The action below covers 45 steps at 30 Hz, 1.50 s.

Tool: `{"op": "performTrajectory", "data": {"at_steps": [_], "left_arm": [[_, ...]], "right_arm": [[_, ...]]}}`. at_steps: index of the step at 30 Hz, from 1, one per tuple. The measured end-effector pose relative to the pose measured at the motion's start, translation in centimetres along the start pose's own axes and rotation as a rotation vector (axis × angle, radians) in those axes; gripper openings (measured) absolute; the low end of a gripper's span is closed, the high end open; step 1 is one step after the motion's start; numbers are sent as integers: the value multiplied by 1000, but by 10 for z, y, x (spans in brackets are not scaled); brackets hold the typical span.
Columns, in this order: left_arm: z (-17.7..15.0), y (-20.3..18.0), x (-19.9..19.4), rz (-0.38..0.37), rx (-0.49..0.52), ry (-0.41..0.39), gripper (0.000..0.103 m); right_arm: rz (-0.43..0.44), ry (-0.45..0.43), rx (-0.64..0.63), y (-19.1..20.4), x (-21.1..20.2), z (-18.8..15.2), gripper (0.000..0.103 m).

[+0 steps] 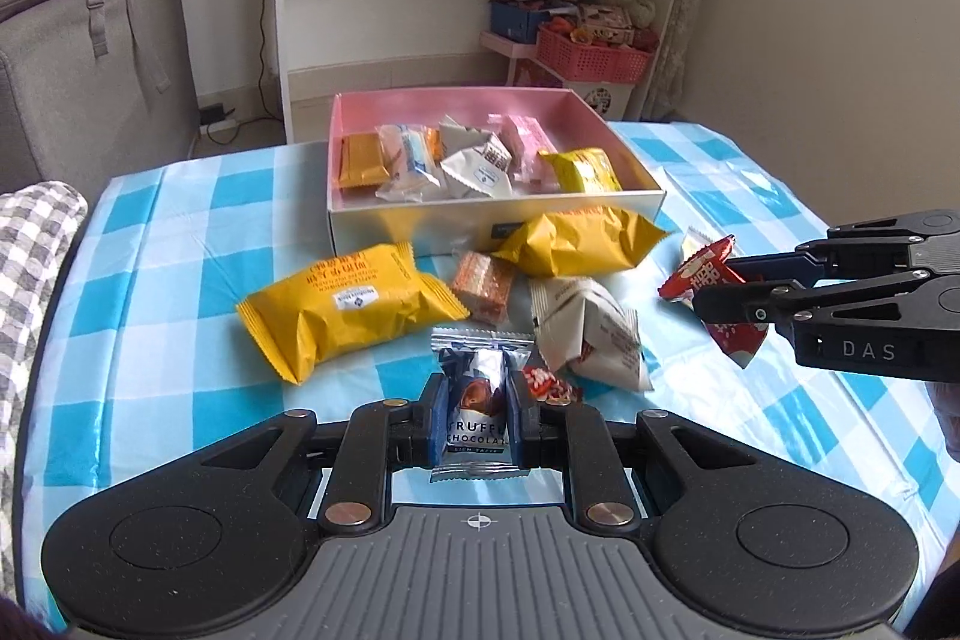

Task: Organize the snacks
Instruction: 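Carry both packs over the pink box and lower them inside, then open both grippers to drop the packs into the box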

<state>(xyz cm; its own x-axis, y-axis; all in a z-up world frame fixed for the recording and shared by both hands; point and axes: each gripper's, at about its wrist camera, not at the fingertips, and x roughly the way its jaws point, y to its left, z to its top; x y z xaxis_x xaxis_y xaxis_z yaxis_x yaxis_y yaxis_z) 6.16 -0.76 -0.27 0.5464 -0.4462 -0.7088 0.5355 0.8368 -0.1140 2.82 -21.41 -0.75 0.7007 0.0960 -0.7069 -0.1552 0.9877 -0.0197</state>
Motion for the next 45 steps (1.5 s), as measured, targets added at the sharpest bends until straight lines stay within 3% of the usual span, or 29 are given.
{"op": "performTrajectory", "data": {"at_steps": [8,19,28,45], "left_arm": [[38,8,17,49,-34,-47,17],[87,21,76,107,-10,-45,17],[99,28,111,125,-23,-39,17],[110,36,142,145,-34,-34,18]], "right_arm": [[-10,-102,100,-18,5,41,23],[-55,-72,125,-49,51,70,23],[-42,-58,159,-62,74,78,23],[-33,-48,154,-62,96,84,23]]}}
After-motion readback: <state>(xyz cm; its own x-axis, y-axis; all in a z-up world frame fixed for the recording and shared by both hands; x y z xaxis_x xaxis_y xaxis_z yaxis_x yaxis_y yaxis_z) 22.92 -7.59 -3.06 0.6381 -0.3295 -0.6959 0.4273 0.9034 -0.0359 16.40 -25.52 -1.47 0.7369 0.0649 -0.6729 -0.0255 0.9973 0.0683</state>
